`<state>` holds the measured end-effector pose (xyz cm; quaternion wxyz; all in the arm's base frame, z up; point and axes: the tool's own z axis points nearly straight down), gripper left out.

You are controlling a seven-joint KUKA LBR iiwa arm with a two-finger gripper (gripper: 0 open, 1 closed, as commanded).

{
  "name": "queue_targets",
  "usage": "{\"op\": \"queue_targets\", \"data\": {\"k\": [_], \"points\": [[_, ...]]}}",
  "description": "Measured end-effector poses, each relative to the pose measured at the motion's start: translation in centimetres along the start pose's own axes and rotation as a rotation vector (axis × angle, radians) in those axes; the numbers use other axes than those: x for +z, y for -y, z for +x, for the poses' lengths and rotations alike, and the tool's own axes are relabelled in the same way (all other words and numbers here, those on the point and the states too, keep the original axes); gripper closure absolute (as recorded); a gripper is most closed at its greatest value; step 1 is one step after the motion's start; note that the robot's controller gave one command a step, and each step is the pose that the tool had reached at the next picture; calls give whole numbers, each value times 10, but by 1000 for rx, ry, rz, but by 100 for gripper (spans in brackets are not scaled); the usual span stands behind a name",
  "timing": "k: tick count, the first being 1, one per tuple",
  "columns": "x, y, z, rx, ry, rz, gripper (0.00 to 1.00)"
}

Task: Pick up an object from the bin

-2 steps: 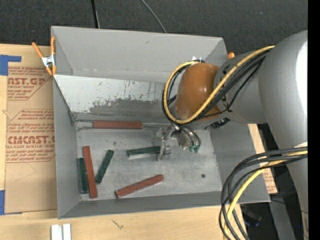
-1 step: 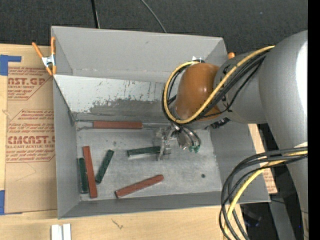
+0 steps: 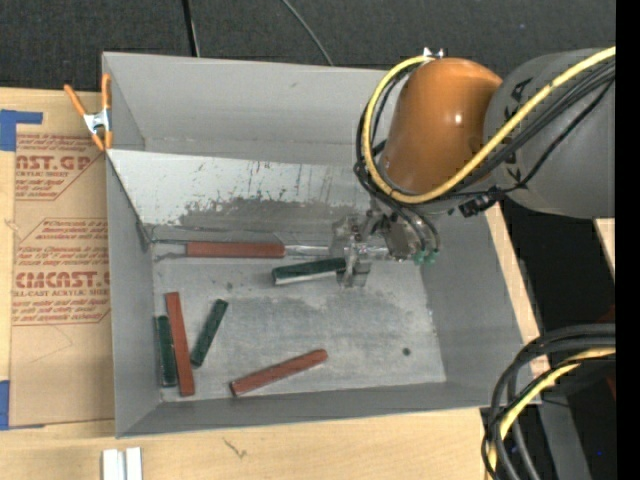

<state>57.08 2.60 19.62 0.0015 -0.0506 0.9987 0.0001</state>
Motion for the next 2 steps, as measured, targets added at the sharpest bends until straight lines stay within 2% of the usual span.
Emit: {"op": "queue_targets", "data": {"k": [1, 2], "points": [[0, 0, 0, 0, 0, 0, 100], [-52, 11, 15, -10, -8, -1, 100]]}}
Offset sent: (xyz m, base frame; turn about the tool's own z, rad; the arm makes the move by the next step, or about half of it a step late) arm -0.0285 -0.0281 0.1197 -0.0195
